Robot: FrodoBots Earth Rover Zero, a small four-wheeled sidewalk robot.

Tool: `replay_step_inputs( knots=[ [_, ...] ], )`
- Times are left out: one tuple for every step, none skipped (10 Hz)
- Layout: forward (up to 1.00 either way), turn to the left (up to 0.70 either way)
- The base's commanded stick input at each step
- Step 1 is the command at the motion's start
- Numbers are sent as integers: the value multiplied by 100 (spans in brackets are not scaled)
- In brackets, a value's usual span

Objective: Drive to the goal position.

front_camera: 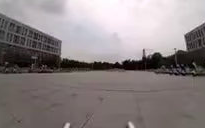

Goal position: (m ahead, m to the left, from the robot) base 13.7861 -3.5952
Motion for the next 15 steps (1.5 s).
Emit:
replay_step_inputs(
  knots=[
    [85,0],
    [85,0],
    [85,0],
    [85,0],
    [85,0],
    [85,0],
    [85,0],
    [85,0],
    [85,0],
    [85,0],
    [85,0],
    [85,0],
    [85,0],
    [85,0],
    [85,0]
  ],
)
